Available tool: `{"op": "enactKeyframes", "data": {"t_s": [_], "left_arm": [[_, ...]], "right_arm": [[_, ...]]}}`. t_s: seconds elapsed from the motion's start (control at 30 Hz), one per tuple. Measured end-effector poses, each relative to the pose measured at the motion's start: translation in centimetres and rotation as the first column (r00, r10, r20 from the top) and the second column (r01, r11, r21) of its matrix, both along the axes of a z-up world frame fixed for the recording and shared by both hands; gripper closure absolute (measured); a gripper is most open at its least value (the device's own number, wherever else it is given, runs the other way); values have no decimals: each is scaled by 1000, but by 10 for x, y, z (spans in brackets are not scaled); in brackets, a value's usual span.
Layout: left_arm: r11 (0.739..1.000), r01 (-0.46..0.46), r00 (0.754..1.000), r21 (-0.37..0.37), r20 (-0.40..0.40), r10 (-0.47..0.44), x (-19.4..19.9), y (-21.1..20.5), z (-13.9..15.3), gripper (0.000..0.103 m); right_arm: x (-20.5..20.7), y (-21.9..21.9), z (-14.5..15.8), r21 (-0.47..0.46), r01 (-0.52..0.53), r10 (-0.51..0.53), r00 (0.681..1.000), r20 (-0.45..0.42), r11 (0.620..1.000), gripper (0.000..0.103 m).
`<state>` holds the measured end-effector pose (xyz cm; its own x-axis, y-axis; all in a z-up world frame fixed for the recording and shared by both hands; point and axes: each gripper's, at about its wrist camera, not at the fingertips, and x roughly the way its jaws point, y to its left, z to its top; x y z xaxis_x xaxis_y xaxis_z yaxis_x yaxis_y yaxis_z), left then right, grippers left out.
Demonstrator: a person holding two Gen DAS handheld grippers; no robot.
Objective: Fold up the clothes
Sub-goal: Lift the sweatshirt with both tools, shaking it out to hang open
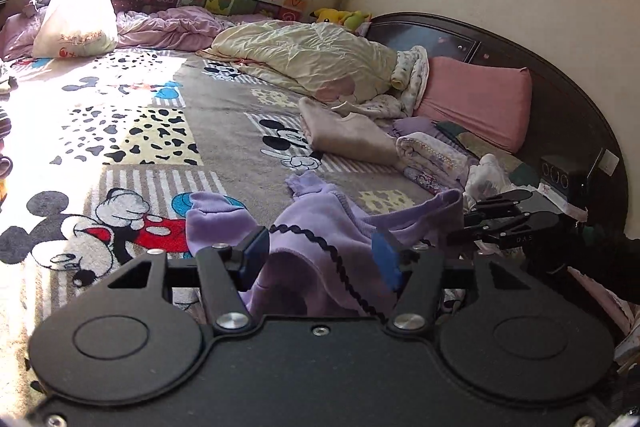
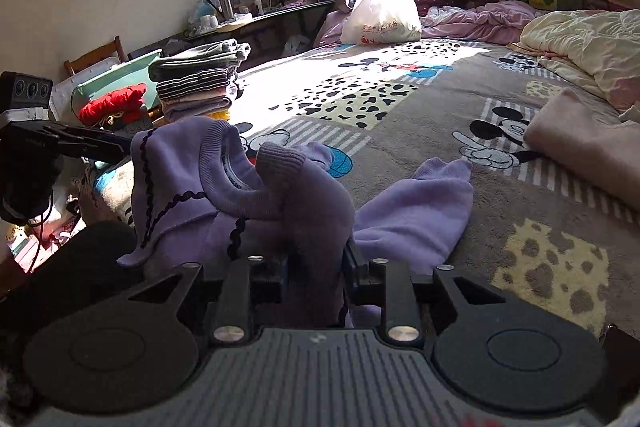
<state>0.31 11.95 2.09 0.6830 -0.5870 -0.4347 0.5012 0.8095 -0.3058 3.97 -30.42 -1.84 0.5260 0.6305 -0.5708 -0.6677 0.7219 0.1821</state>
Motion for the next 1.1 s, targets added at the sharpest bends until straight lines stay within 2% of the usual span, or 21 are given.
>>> {"op": "enactKeyframes", "data": {"t_s": [0.1, 0.13, 0.17, 0.27, 0.37, 0.43, 0.53, 0.63, 0.7, 0.73, 0.77, 0.83, 0.87, 0.9, 1.0, 1.1], "left_arm": [[998, 67, 997, 14, 25, -67, 18, 1, 17, 37], [995, 93, 995, 29, 21, -94, 30, -1, 18, 36], [993, 116, 993, 36, 4, -116, 43, -4, 17, 35], [977, 211, 974, 12, -83, -209, 85, -13, 8, 34], [947, 319, 925, -36, -205, -319, 121, -26, -9, 32], [930, 368, 895, -17, -265, -359, 136, -37, -18, 32], [890, 456, 843, 1, -319, -432, 148, -49, -26, 32], [857, 516, 799, 11, -368, -476, 159, -61, -33, 32], [838, 545, 773, 26, -403, -490, 163, -67, -38, 33], [828, 559, 760, 38, -423, -494, 164, -71, -41, 41], [803, 593, 741, 55, -429, -517, 159, -73, -41, 53], [773, 629, 724, 84, -423, -544, 146, -74, -38, 56], [757, 646, 716, 98, -420, -557, 139, -75, -36, 61], [749, 654, 715, 111, -413, -564, 130, -74, -33, 63], [747, 650, 727, 137, -397, -560, 107, -76, -27, 67], [745, 634, 754, 207, -380, -536, 81, -82, -26, 70]], "right_arm": [[-9, -4, 9, -37, -29, 31, 999, 39, 999, 61], [-9, -3, 12, -51, -34, 37, 998, 58, 998, 53], [-9, -3, 15, -66, -39, 44, 996, 75, 997, 46], [-2, 0, 26, -114, -66, 80, 989, 123, 991, 40], [12, 3, 38, -116, -126, 142, 980, 138, 985, 40], [20, 9, 46, -136, -195, 213, 968, 132, 971, 40], [31, 21, 53, -190, -293, 317, 942, 109, 937, 40], [45, 34, 51, -212, -385, 402, 915, 43, 899, 41], [52, 42, 46, -215, -448, 454, 891, -20, 868, 48], [54, 46, 42, -219, -477, 477, 877, -56, 851, 57], [56, 50, 38, -221, -506, 499, 862, -92, 834, 64], [52, 56, 31, -253, -548, 533, 836, -132, 797, 70], [47, 56, 28, -267, -559, 542, 828, -141, 785, 72], [42, 57, 26, -279, -568, 550, 822, -149, 774, 72], [20, 54, 22, -324, -573, 563, 815, -136, 752, 72], [-3, 51, 19, -381, -559, 568, 817, -101, 736, 69]]}}
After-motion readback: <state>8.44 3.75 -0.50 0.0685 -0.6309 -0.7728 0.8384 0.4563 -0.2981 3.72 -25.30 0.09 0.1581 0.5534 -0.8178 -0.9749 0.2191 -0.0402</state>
